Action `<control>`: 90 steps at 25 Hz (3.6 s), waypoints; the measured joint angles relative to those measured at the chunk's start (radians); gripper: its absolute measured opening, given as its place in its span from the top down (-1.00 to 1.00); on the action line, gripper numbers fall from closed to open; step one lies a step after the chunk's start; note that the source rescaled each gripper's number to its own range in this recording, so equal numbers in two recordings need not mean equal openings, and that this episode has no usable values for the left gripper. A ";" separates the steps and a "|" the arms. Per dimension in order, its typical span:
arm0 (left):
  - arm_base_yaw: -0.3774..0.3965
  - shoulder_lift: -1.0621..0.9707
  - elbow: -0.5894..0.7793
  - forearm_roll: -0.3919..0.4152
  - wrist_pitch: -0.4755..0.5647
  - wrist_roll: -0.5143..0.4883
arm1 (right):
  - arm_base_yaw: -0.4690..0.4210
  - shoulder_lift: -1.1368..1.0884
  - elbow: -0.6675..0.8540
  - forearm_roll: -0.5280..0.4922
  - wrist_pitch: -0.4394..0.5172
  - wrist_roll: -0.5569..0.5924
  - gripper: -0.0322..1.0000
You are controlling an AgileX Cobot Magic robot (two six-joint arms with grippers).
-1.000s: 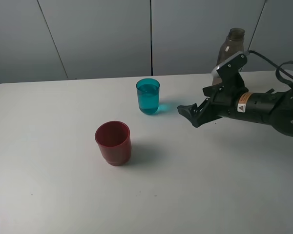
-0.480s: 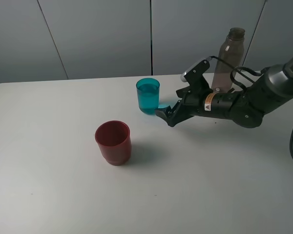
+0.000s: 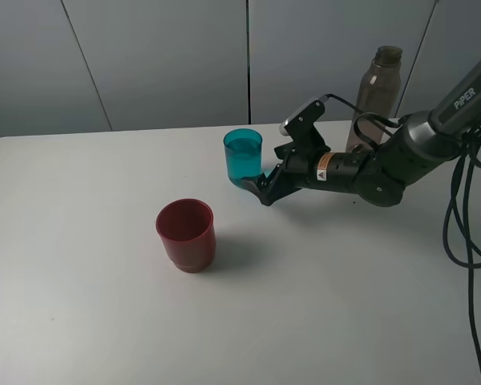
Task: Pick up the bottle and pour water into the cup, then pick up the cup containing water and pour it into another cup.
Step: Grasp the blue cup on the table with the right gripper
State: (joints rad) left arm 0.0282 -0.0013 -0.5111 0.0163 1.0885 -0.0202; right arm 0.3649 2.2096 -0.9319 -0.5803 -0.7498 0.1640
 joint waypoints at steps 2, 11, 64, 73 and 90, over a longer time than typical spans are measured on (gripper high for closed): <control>0.000 0.000 0.000 0.000 0.000 0.000 | 0.000 0.006 -0.011 0.000 -0.002 0.000 -0.99; 0.000 0.000 0.000 0.000 0.000 0.000 | 0.010 0.050 -0.068 0.000 -0.002 0.006 -0.99; 0.000 0.000 0.000 0.000 0.000 -0.002 | 0.066 0.204 -0.226 0.099 -0.107 0.004 -0.99; 0.000 0.000 0.000 0.000 0.000 -0.002 | 0.067 0.207 -0.226 0.105 -0.130 0.004 -0.99; 0.000 0.000 0.000 0.000 0.000 -0.002 | 0.072 0.207 -0.226 0.119 -0.145 0.010 -0.99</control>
State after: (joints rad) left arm 0.0282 -0.0013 -0.5111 0.0163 1.0885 -0.0222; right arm 0.4367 2.4167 -1.1577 -0.4614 -0.8950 0.1743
